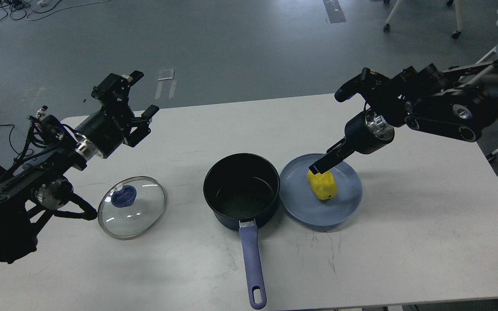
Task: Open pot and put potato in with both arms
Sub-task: 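Reach the right gripper down to the yellow potato on the plate, then close the right gripper on the potato, then carry the potato with the right gripper over the open pot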
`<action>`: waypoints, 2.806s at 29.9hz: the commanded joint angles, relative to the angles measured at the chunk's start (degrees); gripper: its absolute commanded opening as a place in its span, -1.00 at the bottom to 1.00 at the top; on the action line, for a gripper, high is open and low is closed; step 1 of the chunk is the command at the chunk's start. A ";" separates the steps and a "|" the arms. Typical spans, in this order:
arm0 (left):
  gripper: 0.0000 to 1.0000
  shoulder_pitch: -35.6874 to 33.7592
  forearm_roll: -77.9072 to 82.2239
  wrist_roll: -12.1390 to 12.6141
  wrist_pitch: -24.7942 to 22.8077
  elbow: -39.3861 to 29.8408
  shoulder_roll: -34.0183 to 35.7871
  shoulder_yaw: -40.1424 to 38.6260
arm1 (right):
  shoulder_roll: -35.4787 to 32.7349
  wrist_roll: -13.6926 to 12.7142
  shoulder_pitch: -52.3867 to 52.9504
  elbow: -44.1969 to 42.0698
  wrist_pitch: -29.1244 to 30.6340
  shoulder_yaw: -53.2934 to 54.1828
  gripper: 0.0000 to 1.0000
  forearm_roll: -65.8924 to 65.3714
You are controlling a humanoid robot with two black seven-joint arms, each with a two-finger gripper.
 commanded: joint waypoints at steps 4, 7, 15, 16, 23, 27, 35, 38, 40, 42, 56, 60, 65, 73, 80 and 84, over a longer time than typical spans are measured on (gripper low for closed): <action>0.95 0.00 -0.09 0.00 -0.78 -1.07 0.34 -0.08 | 0.80 0.00 -1.76 -1.56 0.01 -0.93 1.00 1.51; 0.96 -0.09 -0.01 0.00 -0.78 -1.60 0.52 -0.35 | 1.41 0.00 -2.63 -3.14 0.01 -1.54 1.00 4.33; 0.96 -0.09 -0.09 0.00 -0.95 -1.60 0.43 -0.35 | 3.52 0.00 -2.99 -3.67 0.01 -1.81 1.00 4.94; 0.95 -0.09 -0.09 0.00 -1.04 -1.60 0.43 -0.43 | 3.69 0.00 -3.08 -3.67 0.01 -1.81 1.00 4.94; 0.95 -0.09 -0.09 0.00 -1.57 -1.60 0.52 -0.52 | 5.98 0.00 -5.01 -5.78 0.01 -2.07 1.00 4.95; 0.95 -0.09 -0.09 0.00 -1.57 -1.60 0.52 -0.52 | 6.07 0.00 -5.10 -5.87 0.01 -2.33 1.00 4.94; 0.96 -0.09 -0.09 -0.09 -1.74 -1.60 0.69 -0.52 | 7.21 0.00 -6.15 -8.15 0.01 -3.12 1.00 5.03; 0.96 -0.09 -0.18 -0.09 -1.75 -1.69 0.69 -0.61 | 7.74 0.00 -6.85 -8.68 0.01 -3.21 1.00 5.03; 0.96 -0.09 -0.09 -0.09 -1.75 -1.69 0.69 -0.87 | 7.83 0.00 -7.12 -9.03 0.01 -3.13 1.00 5.03; 0.95 -0.09 -0.09 -0.09 -1.75 -1.69 0.69 -0.96 | 7.83 0.00 -7.30 -9.12 0.01 -3.12 1.00 5.03; 0.96 -0.09 -0.09 -0.18 -1.83 -1.69 0.78 -0.96 | 8.09 0.00 -7.12 -8.51 0.01 -3.21 -0.47 5.03; 0.95 0.00 -0.18 -0.18 -1.75 -1.69 0.78 -1.05 | 7.57 0.00 -6.25 -8.07 0.01 -3.13 -0.62 5.12; 0.95 0.00 -0.18 -0.18 -2.01 -1.69 0.69 -1.40 | 4.32 0.00 -0.45 -3.15 0.01 -1.63 -0.63 6.26; 0.96 0.00 -0.09 -0.09 -3.06 -1.69 0.87 -1.67 | 4.48 0.00 9.40 2.30 0.01 2.76 -0.63 8.45; 0.96 -0.09 -0.18 -0.09 -3.06 -1.69 0.87 -1.75 | 13.52 0.00 8.88 -1.11 0.01 2.76 -0.63 9.69; 0.95 -0.09 -0.18 -0.09 -3.06 -1.69 0.87 -1.84 | 17.75 0.00 7.48 -3.05 0.01 2.76 -0.63 9.78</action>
